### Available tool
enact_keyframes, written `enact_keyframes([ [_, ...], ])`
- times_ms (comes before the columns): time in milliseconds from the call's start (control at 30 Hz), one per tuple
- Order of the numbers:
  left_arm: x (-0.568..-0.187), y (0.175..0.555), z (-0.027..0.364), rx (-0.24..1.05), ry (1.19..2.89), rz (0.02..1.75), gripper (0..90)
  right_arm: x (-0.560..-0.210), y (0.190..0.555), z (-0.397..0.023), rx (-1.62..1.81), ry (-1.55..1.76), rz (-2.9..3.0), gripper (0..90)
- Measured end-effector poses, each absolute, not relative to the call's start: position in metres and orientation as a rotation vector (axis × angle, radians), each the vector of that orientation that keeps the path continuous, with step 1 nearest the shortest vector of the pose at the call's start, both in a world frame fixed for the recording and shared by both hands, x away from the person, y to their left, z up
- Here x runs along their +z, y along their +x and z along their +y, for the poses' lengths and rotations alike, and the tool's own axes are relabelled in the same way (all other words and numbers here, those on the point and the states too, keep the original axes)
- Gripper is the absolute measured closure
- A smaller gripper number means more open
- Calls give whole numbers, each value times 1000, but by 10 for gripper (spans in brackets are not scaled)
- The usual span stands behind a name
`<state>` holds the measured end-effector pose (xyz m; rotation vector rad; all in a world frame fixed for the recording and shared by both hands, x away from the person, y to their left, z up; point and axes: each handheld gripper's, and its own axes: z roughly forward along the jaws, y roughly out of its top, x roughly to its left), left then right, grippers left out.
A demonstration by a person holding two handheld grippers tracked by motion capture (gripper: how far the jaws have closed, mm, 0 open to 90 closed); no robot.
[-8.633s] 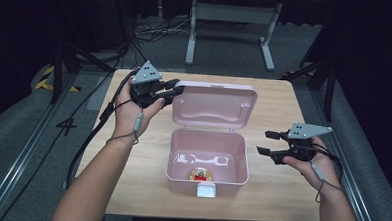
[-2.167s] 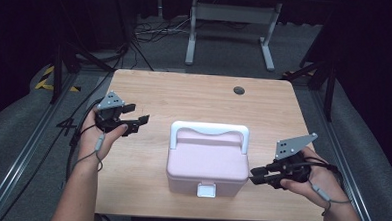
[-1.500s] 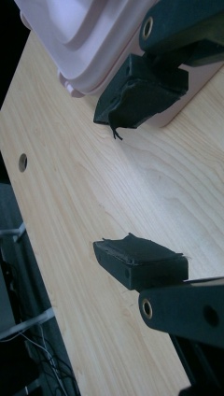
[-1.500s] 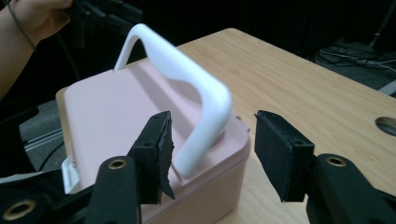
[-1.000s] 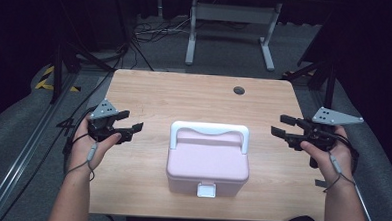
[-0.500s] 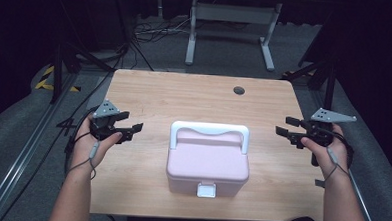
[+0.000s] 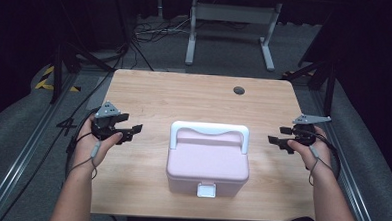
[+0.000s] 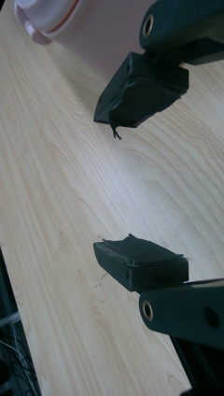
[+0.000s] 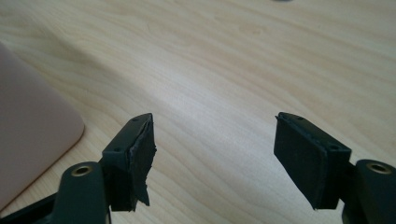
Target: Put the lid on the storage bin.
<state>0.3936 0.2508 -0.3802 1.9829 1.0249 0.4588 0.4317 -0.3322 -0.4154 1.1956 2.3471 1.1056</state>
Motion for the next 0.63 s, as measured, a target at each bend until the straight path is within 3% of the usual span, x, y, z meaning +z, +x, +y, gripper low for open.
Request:
enact_keyframes([
  [633,-384,397,248,432,2024,1043,321,-433,435,-327,953,1236,2466,258],
])
